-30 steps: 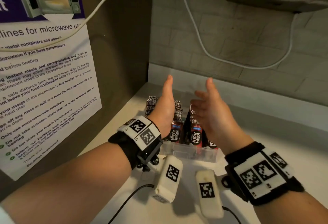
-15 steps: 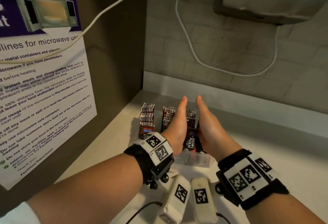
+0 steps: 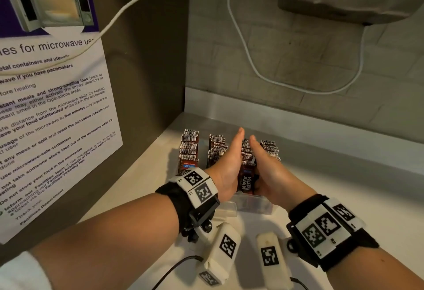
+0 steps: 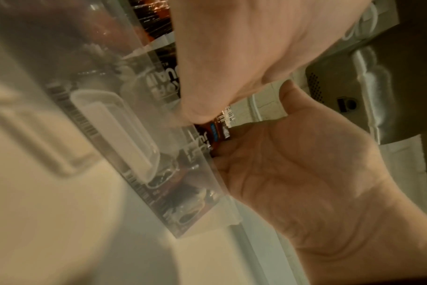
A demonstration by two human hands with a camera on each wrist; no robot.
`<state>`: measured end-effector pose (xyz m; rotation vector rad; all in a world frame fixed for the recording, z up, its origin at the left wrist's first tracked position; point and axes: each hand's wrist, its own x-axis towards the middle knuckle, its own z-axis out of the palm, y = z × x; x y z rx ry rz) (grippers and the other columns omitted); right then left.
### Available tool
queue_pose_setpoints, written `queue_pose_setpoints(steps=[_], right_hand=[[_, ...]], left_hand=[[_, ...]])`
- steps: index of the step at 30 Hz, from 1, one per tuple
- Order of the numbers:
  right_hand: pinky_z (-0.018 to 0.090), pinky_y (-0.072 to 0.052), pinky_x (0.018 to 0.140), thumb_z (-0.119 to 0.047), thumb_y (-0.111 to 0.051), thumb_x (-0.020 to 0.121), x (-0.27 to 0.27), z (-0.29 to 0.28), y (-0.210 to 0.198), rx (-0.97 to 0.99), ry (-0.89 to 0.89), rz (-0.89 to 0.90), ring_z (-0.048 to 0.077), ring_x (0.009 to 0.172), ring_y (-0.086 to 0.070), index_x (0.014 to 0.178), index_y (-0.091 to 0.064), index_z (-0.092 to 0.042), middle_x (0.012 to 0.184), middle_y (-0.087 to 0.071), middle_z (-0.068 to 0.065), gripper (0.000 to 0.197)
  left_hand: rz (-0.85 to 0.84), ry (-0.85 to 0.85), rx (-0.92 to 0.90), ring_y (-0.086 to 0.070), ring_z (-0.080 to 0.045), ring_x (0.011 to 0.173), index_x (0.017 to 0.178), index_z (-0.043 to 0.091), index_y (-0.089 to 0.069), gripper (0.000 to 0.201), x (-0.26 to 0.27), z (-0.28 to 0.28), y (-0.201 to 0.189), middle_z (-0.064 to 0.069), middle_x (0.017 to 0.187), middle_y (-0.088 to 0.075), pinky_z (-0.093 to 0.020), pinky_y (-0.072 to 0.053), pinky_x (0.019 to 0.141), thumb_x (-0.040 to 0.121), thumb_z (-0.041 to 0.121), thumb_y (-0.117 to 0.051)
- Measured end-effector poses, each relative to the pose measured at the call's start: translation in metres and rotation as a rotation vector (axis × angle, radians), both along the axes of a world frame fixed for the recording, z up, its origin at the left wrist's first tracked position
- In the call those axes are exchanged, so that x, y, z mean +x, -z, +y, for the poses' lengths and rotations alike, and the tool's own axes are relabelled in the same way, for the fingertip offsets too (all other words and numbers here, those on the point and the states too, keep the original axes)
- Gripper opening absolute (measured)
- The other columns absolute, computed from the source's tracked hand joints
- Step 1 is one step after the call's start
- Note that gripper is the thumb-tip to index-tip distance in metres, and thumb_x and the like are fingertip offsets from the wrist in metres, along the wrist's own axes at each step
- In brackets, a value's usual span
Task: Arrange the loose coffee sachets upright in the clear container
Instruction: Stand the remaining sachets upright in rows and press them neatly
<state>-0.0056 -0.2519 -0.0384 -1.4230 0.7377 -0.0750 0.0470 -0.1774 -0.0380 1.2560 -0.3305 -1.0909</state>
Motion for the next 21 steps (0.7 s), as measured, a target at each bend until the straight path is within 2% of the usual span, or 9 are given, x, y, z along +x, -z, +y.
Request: queue_pose_setpoints(steps=[2, 3, 4, 6, 9, 12, 13, 18, 21], right_hand=[[0.044, -0.044, 0.102, -0.063, -0.032, 0.093, 0.001, -0.003, 0.003, 0.025, -0.022, -0.002, 0.026, 0.122, -0.055, 0.144, -0.037, -0.021, 0.139, -0.052, 0.012, 0.066], [0.042, -0.047, 0.097, -0.063, -0.031, 0.094, 0.001, -0.003, 0.003, 0.041, -0.024, -0.003, 0.024, 0.116, -0.058, 0.143, -0.039, -0.022, 0.136, -0.055, 0.011, 0.064], [0.040, -0.048, 0.091, -0.063, -0.031, 0.094, 0.001, -0.004, 0.003, 0.058, -0.025, -0.005, 0.021, 0.107, -0.061, 0.142, -0.040, -0.023, 0.132, -0.057, 0.009, 0.063], [0.039, -0.048, 0.087, -0.065, -0.030, 0.093, 0.002, -0.003, 0.003, 0.080, -0.023, -0.017, 0.015, 0.093, -0.061, 0.142, -0.040, -0.023, 0.132, -0.057, 0.007, 0.065], [0.039, -0.047, 0.086, -0.065, -0.031, 0.093, 0.003, -0.007, 0.005, 0.096, -0.014, -0.017, 0.015, 0.087, -0.059, 0.140, -0.043, -0.021, 0.128, -0.058, 0.005, 0.066], [0.038, -0.050, 0.077, -0.065, -0.031, 0.093, 0.004, -0.012, 0.006, 0.100, 0.016, -0.006, 0.018, 0.087, -0.063, 0.121, -0.057, -0.020, 0.100, -0.066, 0.005, 0.059], [0.039, -0.051, 0.077, -0.066, -0.030, 0.092, 0.004, -0.012, 0.007, 0.107, 0.024, -0.008, 0.019, 0.088, -0.064, 0.120, -0.058, -0.019, 0.098, -0.067, 0.005, 0.061], [0.036, -0.051, 0.077, -0.071, -0.031, 0.089, 0.006, -0.005, 0.006, 0.128, 0.029, -0.020, 0.018, 0.094, -0.063, 0.132, -0.052, -0.020, 0.105, -0.066, 0.004, 0.070], [0.034, -0.051, 0.076, -0.071, -0.032, 0.088, 0.007, -0.005, 0.005, 0.133, 0.034, -0.017, 0.018, 0.097, -0.062, 0.129, -0.053, -0.023, 0.118, -0.064, 0.006, 0.066]], left_hand=[[0.009, -0.032, 0.013, -0.061, -0.014, 0.098, 0.142, 0.023, -0.043, 0.078, 0.002, -0.004, 0.001, -0.008, 0.136, -0.054, -0.034, -0.046, 0.084, 0.088, 0.076, -0.026], [0.012, -0.037, 0.018, -0.062, -0.018, 0.098, 0.137, 0.023, -0.047, 0.078, 0.003, -0.005, 0.001, -0.011, 0.138, -0.054, -0.035, -0.046, 0.090, 0.086, 0.078, -0.028], [0.018, -0.031, 0.020, -0.061, -0.022, 0.104, 0.135, 0.022, -0.049, 0.080, 0.002, -0.007, 0.002, -0.013, 0.139, -0.053, -0.038, -0.044, 0.098, 0.083, 0.081, -0.030], [0.026, -0.036, 0.031, -0.055, -0.026, 0.123, 0.142, 0.022, -0.043, 0.088, 0.001, -0.009, 0.004, -0.014, 0.142, -0.050, -0.045, -0.037, 0.110, 0.080, 0.083, -0.033], [0.034, -0.050, 0.029, -0.048, -0.027, 0.131, 0.147, 0.024, -0.037, 0.091, 0.000, -0.011, 0.005, -0.012, 0.147, -0.046, -0.049, -0.033, 0.113, 0.079, 0.084, -0.034], [0.047, -0.075, 0.032, -0.048, -0.029, 0.131, 0.141, 0.022, -0.045, 0.087, 0.003, -0.012, 0.007, -0.014, 0.145, -0.048, -0.050, -0.033, 0.112, 0.080, 0.083, -0.034], [0.045, -0.079, 0.034, -0.049, -0.029, 0.130, 0.139, 0.021, -0.047, 0.084, 0.003, -0.011, 0.006, -0.014, 0.143, -0.050, -0.050, -0.033, 0.112, 0.082, 0.081, -0.034], [0.016, -0.063, 0.039, -0.047, -0.029, 0.132, 0.145, 0.020, -0.036, 0.076, 0.003, -0.014, 0.006, -0.015, 0.147, -0.045, -0.044, -0.036, 0.111, 0.090, 0.072, -0.031], [0.038, -0.064, 0.043, -0.047, -0.027, 0.132, 0.141, 0.019, -0.041, 0.074, 0.004, -0.016, 0.009, -0.013, 0.149, -0.043, -0.040, -0.038, 0.107, 0.090, 0.072, -0.032]])
